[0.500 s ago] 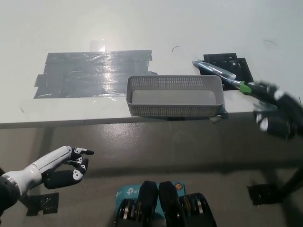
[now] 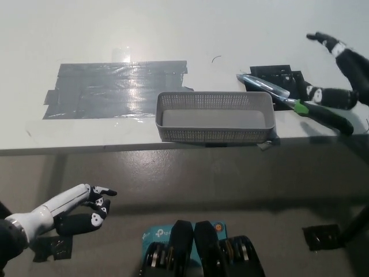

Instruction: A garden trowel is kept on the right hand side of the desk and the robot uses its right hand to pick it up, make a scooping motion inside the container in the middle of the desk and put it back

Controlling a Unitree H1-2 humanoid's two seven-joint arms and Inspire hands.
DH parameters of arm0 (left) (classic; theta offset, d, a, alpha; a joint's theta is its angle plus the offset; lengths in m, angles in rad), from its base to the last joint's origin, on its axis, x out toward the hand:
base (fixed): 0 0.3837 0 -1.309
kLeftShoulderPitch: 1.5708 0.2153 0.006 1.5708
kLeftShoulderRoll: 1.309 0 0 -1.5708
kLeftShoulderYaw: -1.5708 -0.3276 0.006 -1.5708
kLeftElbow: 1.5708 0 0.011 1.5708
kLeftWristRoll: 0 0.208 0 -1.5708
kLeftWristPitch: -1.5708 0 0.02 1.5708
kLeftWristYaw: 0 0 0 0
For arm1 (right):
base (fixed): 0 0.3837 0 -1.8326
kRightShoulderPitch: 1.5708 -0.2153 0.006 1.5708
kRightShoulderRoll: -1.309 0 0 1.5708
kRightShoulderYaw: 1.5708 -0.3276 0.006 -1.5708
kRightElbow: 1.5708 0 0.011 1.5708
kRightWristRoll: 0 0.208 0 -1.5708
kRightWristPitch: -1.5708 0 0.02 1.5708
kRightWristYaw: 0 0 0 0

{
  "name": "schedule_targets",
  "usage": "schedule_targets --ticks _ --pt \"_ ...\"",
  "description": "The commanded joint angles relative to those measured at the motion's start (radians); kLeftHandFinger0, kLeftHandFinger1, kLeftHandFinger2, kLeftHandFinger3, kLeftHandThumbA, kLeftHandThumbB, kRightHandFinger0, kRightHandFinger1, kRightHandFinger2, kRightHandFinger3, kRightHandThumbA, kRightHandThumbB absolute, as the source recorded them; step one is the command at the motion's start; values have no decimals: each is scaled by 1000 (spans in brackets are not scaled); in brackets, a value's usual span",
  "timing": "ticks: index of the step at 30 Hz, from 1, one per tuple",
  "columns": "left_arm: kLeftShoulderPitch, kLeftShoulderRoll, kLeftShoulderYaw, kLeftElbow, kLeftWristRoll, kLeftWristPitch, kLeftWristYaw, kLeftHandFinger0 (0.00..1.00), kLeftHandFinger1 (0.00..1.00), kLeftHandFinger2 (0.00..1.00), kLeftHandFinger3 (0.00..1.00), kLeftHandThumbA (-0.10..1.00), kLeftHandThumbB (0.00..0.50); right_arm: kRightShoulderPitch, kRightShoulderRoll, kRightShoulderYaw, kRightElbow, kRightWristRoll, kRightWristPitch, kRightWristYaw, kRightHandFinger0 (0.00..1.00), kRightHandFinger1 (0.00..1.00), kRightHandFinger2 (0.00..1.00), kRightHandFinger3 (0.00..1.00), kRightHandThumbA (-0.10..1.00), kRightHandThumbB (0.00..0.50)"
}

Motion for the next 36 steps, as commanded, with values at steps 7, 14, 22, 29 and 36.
schedule_targets --ticks 7,14,22,29,36 --pt "-4 6 45 -49 42 14 -59 876 830 922 1000 1000 406 -41 23 99 147 -122 129 68 1000 1000 1000 1000 876 500" --pt "1 -19 70 -59 89 14 -101 877 834 921 1000 1000 377 8 39 167 212 -126 154 125 1000 1000 1000 1000 989 500" --pt "12 -39 99 -63 130 14 -146 934 848 912 1000 1000 381 -44 0 173 306 -141 146 150 1000 1000 1000 1000 966 500" --pt "21 -65 120 -65 164 14 -179 957 841 906 1000 1000 392 -116 -13 135 368 -123 114 134 1000 1000 1000 1000 923 500" --pt "22 -79 138 -70 196 14 -212 967 841 903 1000 1000 427 -124 -5 118 316 -127 72 123 1000 1000 1000 1000 809 500"
